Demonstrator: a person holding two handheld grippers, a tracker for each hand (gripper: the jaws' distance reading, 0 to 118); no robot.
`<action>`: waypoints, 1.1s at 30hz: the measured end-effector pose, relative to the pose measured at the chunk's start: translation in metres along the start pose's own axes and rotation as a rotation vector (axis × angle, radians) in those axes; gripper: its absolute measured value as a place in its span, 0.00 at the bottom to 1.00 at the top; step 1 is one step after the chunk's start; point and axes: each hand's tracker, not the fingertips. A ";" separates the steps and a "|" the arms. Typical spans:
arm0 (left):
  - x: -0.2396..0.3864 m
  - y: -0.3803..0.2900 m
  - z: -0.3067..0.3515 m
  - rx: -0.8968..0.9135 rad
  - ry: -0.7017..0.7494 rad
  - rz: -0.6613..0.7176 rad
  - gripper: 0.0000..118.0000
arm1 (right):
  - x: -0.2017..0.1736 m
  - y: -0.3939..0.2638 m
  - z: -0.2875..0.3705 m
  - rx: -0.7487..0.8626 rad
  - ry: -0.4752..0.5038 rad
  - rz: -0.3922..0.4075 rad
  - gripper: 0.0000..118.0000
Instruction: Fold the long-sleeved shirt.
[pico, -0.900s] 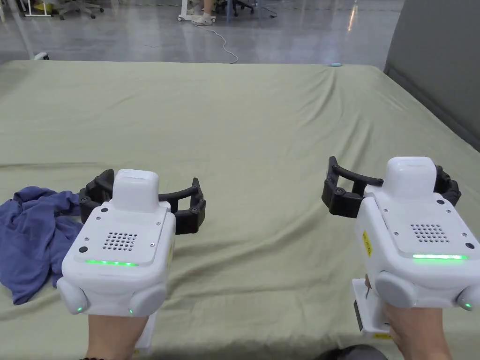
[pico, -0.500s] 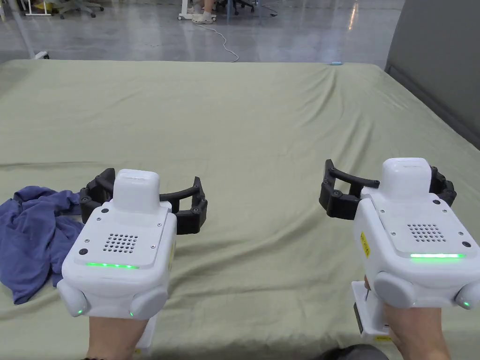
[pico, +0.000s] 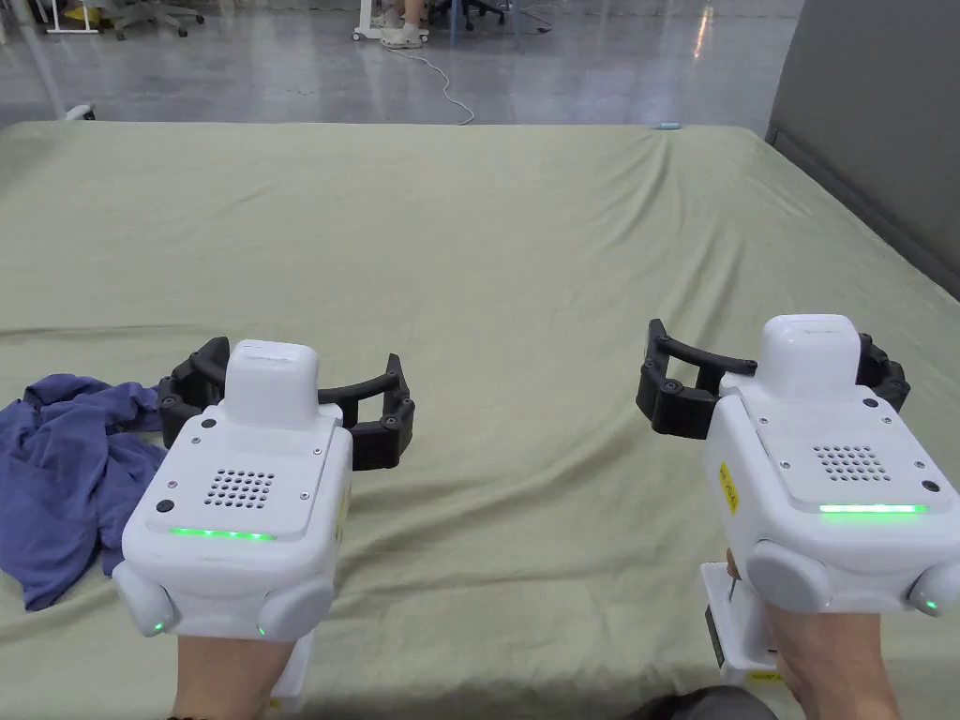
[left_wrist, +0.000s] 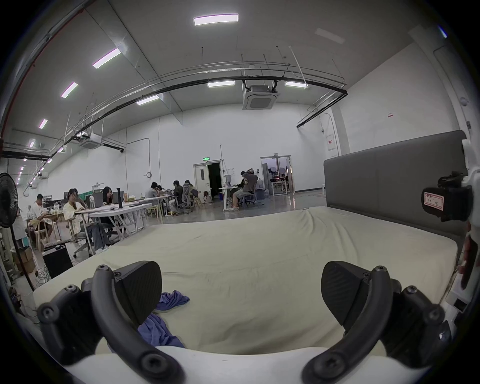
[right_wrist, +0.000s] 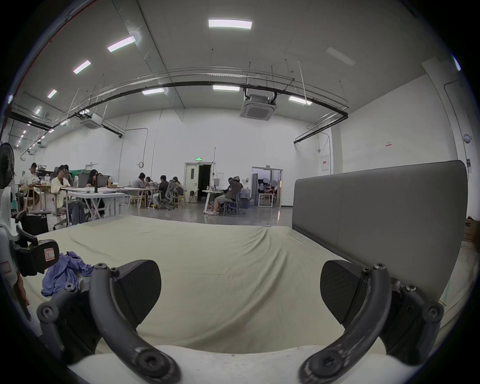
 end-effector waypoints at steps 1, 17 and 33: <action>0.000 0.000 0.000 -0.002 -0.003 0.001 1.00 | 0.000 0.000 0.000 0.000 0.001 0.001 1.00; 0.000 0.006 0.001 0.007 -0.012 0.002 1.00 | 0.000 0.004 0.000 0.001 -0.001 -0.001 1.00; 0.002 0.008 -0.003 0.008 -0.013 0.013 1.00 | 0.000 0.004 -0.002 -0.003 -0.007 0.000 1.00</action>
